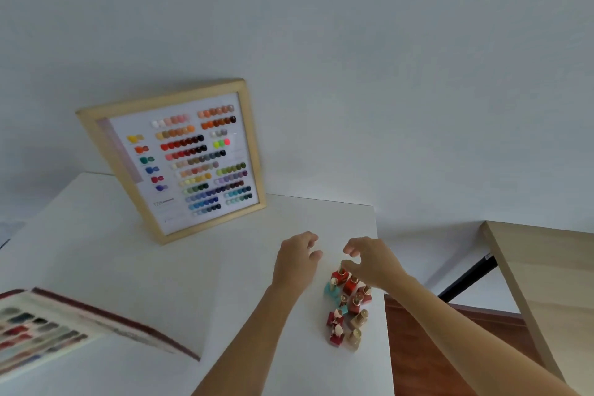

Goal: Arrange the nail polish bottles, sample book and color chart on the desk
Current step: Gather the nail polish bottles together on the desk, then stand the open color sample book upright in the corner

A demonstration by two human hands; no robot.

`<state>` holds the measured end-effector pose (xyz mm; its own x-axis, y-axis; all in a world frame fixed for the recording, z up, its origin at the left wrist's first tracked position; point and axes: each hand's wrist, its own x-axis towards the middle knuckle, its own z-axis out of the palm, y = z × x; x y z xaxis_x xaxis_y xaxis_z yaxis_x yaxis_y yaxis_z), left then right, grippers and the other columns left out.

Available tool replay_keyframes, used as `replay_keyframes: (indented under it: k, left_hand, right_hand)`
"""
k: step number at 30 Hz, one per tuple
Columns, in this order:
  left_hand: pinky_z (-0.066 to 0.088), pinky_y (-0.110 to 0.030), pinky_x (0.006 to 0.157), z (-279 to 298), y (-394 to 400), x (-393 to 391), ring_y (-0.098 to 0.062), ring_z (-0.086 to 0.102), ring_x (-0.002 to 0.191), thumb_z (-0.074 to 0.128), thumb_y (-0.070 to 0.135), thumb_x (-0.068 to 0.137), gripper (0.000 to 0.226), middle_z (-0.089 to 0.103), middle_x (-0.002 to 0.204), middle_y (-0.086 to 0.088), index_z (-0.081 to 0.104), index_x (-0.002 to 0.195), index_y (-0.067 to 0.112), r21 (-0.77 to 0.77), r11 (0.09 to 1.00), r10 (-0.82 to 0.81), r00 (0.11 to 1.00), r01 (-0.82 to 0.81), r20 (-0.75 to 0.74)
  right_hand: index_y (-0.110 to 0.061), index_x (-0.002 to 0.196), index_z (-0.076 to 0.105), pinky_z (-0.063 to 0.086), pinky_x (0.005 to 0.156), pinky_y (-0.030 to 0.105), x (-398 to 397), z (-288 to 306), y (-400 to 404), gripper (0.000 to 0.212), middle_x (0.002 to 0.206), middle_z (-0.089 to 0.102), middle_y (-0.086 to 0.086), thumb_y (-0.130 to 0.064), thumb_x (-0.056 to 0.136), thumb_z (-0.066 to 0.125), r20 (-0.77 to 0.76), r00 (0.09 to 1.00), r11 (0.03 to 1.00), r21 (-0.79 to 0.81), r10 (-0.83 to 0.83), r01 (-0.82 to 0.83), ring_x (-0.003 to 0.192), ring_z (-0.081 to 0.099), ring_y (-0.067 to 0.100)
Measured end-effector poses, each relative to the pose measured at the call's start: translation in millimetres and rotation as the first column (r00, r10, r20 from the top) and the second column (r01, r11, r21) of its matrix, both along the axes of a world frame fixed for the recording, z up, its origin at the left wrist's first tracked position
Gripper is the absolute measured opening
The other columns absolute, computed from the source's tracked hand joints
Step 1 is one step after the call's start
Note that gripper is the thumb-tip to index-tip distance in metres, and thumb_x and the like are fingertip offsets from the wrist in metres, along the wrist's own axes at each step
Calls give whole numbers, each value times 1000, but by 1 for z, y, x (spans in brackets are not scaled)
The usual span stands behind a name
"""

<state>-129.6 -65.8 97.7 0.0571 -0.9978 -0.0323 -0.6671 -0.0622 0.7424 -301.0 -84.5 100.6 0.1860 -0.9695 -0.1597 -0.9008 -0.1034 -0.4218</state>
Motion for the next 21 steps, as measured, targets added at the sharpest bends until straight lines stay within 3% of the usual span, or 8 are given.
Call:
replay_keyframes:
  k: [12, 17, 21]
  left_hand:
    - [46, -24, 92, 83, 34, 87, -15, 62, 109, 64, 24, 88, 35, 65, 121, -1, 58, 122, 19, -138, 981, 127, 990, -134, -62]
    - [42, -20, 84, 111, 62, 170, -12, 61, 102, 67, 24, 86, 35, 66, 116, -2, 60, 120, 18, -186, 970, 147, 986, -159, -75]
    - [43, -21, 84, 120, 95, 253, -6, 57, 99, 69, 30, 84, 39, 64, 120, 0, 60, 120, 20, -145, 986, 80, 995, -88, -56]
  right_hand:
    - [-21, 104, 67, 52, 86, 27, 102, 42, 15, 23, 105, 70, -4, -34, 86, 63, 51, 983, 979, -120, 175, -168, 91, 62, 10]
    - [-18, 100, 69, 49, 79, 20, 166, 56, 34, 20, 99, 72, -3, -31, 85, 64, 107, 967, 965, -151, 233, -216, 80, 59, 3]
    - [-17, 97, 70, 47, 75, 18, 225, 63, 59, 21, 98, 73, -2, -33, 87, 63, 201, 951, 970, -105, 235, -218, 78, 63, 5]
